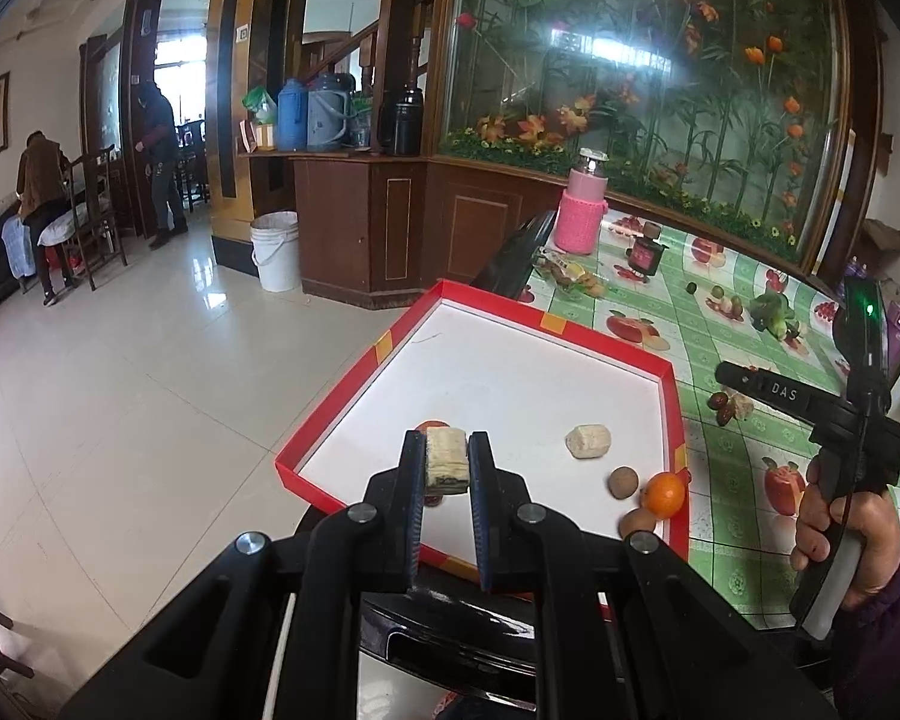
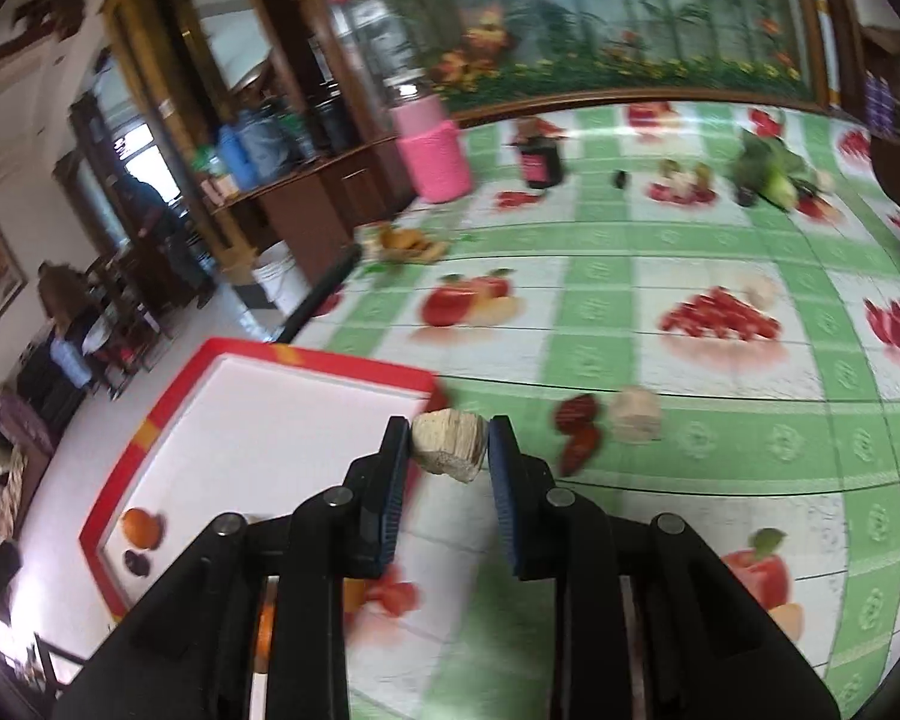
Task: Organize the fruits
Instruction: 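Carry both beige cubes from the table over the red tray, then open both tools to drop the beige cubes into the tray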
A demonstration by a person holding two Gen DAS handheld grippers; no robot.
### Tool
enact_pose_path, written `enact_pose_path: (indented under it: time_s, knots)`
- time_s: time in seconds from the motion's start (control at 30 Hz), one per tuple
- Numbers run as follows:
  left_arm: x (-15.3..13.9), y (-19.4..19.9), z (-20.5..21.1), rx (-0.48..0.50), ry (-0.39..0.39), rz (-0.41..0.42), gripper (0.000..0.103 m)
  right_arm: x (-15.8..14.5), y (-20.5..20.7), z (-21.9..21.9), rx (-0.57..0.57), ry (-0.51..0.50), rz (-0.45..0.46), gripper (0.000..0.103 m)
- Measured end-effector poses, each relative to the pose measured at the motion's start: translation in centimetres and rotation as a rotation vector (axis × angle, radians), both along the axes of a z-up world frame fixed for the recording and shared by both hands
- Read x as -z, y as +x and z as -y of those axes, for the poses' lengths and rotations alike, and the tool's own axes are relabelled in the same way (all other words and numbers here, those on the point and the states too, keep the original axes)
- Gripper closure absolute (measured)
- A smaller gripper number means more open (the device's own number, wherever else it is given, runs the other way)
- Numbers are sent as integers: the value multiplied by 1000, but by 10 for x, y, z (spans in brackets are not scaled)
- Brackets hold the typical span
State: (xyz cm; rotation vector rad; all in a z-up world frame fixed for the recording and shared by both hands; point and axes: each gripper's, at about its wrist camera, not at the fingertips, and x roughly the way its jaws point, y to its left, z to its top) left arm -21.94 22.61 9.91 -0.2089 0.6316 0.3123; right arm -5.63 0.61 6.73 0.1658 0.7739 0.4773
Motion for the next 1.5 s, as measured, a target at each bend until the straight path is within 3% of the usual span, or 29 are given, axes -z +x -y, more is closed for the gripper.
enact_pose_path:
  time_s: [0.43,0.73,1.07,1.5]
  knots:
    - [25,25,-35,-37,-13,-93,91,3,-4,-78,-122,-37,-42,74]
    - [41,38,-30,-6,-7,-160,91,9,2,-108,-138,-71,-46,74]
    - [55,46,-19,21,18,-210,91,21,9,-118,-145,-145,-63,74]
    - [59,54,-6,43,63,-225,90,37,13,-115,-150,-160,-111,74]
